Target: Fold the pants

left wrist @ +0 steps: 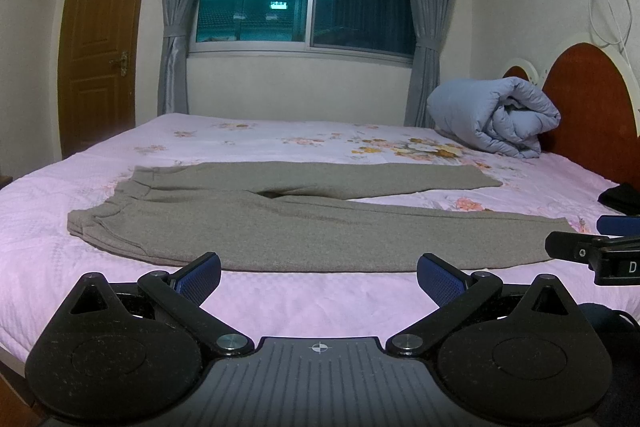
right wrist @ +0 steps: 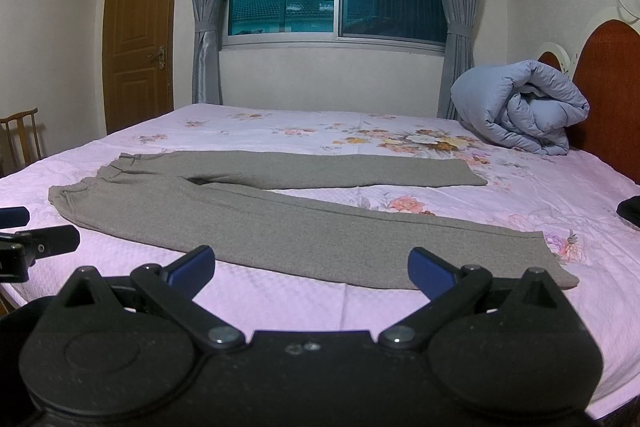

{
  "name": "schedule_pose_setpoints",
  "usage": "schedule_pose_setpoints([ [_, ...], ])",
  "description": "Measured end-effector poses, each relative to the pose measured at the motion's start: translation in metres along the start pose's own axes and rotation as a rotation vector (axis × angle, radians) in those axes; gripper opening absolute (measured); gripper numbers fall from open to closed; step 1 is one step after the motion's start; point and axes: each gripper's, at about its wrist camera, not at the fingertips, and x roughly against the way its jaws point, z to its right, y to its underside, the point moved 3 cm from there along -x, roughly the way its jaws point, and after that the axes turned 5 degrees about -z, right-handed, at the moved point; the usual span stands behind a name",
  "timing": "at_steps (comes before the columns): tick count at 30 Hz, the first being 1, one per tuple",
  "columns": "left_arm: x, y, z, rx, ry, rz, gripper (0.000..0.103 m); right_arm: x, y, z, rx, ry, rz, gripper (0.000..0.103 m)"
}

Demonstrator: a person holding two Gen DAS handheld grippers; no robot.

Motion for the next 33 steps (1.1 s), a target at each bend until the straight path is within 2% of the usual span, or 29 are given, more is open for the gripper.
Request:
schedule_pose_setpoints([
  [23,0.002,0.0,0.0,0.006,0.015,-0.003,0.103,0.0,0.0,-0.001,0.001,0.001,-0.001,0.097],
  [25,0.005,0.0,-0.004,0.022,-0.013,0.012,0.103,0.0,-0.001,0.002,-0.004,-0.005,-0.008,0.097],
  [27,0.0,-0.001,-0.01,0.038,-0.004,-0.022,0.103,-0.002,0.0,0.006,-0.006,-0.047,-0.031,0.097],
  [30,-0.01,-0.004,-0.026,0.085,0.031,-0.072,0.103,-0.01,-0.007,0.011,-0.024,-0.059,-0.043,0.097],
  [33,-0.019,-0.015,-0.047,0.101,0.01,-0.058,0.103,-0.02,-0.023,0.021,-0.047,-0.07,-0.025,0.097],
])
